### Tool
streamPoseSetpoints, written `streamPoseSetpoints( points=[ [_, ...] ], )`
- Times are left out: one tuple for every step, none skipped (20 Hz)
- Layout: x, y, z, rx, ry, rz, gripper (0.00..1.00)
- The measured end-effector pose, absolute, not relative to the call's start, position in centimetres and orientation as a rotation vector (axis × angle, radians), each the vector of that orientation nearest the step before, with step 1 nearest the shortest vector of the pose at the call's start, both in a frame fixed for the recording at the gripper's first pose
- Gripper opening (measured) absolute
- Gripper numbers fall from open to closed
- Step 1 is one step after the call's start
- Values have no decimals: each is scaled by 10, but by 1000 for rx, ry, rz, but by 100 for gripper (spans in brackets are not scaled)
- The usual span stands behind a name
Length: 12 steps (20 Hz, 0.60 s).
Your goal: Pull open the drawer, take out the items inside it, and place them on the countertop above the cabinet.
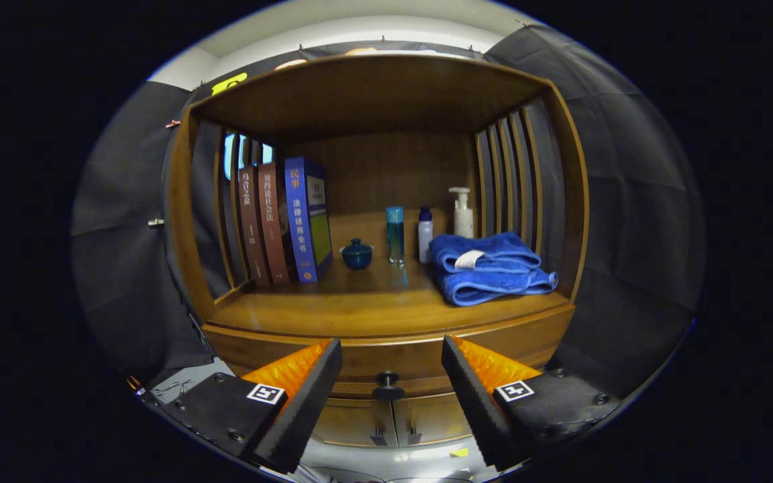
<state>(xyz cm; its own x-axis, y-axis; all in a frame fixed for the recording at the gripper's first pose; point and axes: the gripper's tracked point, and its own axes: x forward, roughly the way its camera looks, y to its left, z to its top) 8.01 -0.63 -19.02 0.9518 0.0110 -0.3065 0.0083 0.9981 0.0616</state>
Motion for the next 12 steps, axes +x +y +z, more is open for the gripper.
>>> streamPoseSetpoints(
  points=[
    [83, -5, -205, 64, 338, 7, 98],
    [89, -3, -219, 67, 365, 14, 99],
    [93, -2, -231, 69, 387, 18, 99],
    [96, -2, -242, 70, 406, 20, 99],
    [97, -2, -252, 70, 425, 20, 99],
    [99, -2, -262, 73, 441, 18, 99],
    [101, -2, -270, 75, 457, 16, 99],
    [102, -2, -277, 79, 469, 14, 99],
    [105, -3, -283, 86, 480, 11, 99],
    [107, -4, -287, 91, 487, 9, 99],
    [110, -3, -291, 94, 491, 12, 99],
    [112, -1, -295, 95, 498, 21, 98]
  ],
)
